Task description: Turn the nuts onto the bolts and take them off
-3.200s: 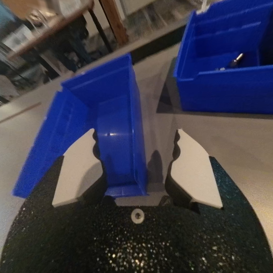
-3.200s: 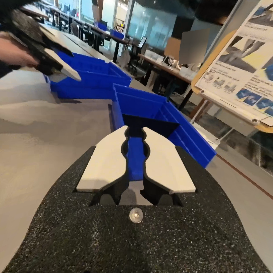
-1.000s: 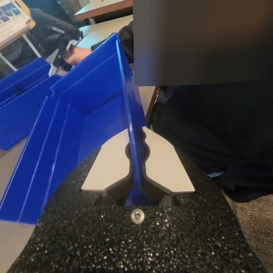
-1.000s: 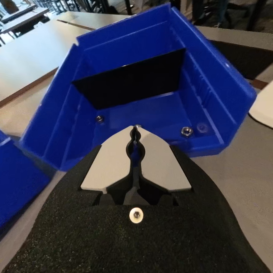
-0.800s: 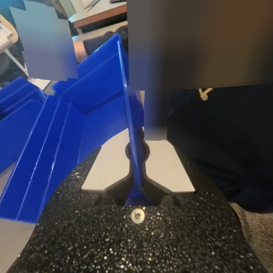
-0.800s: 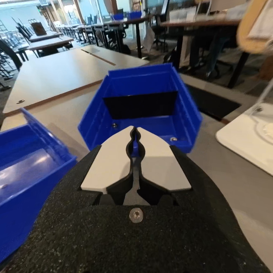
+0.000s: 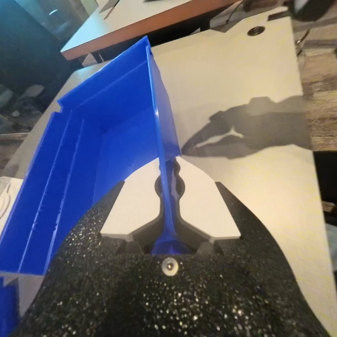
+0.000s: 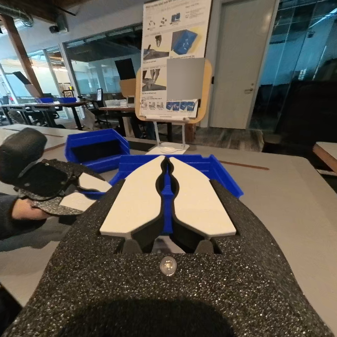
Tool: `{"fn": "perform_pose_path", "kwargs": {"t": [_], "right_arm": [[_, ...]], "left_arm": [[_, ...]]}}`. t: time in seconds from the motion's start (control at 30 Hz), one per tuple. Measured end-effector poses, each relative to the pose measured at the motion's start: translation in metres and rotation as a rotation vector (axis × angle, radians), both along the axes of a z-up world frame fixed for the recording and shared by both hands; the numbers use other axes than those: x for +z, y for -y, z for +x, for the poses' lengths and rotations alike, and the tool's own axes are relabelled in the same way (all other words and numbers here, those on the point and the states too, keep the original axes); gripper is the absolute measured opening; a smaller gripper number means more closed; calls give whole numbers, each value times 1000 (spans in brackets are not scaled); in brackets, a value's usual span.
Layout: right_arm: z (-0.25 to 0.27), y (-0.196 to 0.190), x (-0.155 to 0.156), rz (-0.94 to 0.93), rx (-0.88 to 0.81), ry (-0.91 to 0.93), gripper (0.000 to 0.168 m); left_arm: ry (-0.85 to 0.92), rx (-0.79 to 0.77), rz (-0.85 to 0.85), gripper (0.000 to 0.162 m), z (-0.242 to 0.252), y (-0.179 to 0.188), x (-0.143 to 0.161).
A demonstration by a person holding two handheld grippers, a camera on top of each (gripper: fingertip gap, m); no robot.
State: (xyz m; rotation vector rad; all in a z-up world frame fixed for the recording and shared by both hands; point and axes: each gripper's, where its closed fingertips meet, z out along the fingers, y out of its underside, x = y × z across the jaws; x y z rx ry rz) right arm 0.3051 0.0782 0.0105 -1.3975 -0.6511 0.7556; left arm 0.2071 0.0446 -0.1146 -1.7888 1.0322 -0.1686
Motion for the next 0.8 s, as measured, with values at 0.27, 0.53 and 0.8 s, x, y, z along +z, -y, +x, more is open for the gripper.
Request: {"fn": "perform_pose_path", "kwargs": {"t": [0.27, 0.53, 0.8], "right_arm": [[9, -8, -25, -58, -72, -60, 6], [-49, 21, -44, -95, 2, 155, 14], [-144, 37, -81, -183, 79, 633, 0]], "left_arm": [[-7, 73, 137, 41, 14, -32, 9], [89, 256, 393, 50, -87, -14, 61], [143, 423, 395, 39, -189, 0, 30]]}}
